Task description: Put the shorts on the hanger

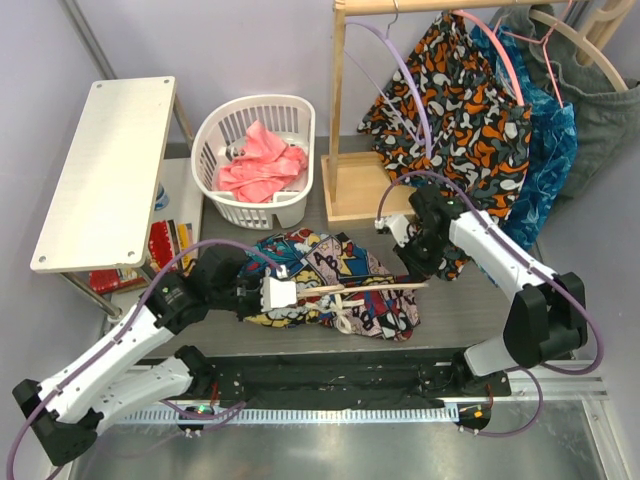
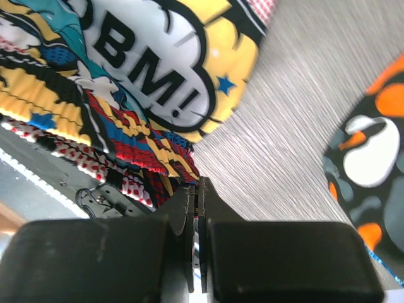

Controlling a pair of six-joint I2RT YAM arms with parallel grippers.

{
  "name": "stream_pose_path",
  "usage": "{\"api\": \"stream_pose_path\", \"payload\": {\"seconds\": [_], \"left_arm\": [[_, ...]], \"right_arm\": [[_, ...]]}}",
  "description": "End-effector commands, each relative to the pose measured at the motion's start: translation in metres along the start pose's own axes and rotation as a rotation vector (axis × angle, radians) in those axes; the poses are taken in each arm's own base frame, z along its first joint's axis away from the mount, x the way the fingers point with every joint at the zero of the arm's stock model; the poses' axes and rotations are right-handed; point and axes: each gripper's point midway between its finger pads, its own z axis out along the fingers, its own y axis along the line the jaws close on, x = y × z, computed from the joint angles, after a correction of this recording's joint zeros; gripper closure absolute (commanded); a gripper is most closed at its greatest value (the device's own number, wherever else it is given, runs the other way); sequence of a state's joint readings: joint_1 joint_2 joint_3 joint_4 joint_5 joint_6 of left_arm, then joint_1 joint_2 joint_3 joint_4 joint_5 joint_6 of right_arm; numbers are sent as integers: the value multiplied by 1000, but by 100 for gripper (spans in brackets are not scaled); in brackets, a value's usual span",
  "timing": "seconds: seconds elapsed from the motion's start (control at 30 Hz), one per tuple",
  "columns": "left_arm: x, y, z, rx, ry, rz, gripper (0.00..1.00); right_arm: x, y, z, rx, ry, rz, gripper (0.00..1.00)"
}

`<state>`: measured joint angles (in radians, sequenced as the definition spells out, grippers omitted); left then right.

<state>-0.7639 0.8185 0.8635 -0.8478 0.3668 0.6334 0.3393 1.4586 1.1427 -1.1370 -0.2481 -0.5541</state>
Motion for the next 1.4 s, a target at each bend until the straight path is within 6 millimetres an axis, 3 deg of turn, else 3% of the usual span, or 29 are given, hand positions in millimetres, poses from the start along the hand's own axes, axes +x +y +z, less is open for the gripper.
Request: {"api": "stream_pose_path", "payload": {"seconds": [0.0, 0.17, 0.3, 0.67, 0.87, 1.0, 1.17, 1.37], "left_arm": [[39, -6, -21, -50, 156, -80, 100], [49, -3, -22, -65, 212, -95, 100], [68, -5, -21, -23, 330, -92, 100], [77, -3, -6, 39, 449, -195, 100], [65, 20, -9, -81, 345, -249, 100], [72, 27, -18, -139, 350, -255, 100], [80, 23, -19, -127, 377, -231, 100], [86, 17, -13, 16, 468, -194, 100]], "right_arm": [[41, -38, -20, 140, 98, -4, 99], [46, -44, -30, 158, 75, 10, 99], [48, -43, -41, 169, 61, 1, 99], [47, -38, -66, 205, 32, -46, 99], [58, -36, -58, 216, 52, -59, 99], [64, -32, -47, 183, 63, -43, 99], [56, -30, -46, 137, 48, -8, 99], [34, -31, -68, 126, -10, 3, 99]]}}
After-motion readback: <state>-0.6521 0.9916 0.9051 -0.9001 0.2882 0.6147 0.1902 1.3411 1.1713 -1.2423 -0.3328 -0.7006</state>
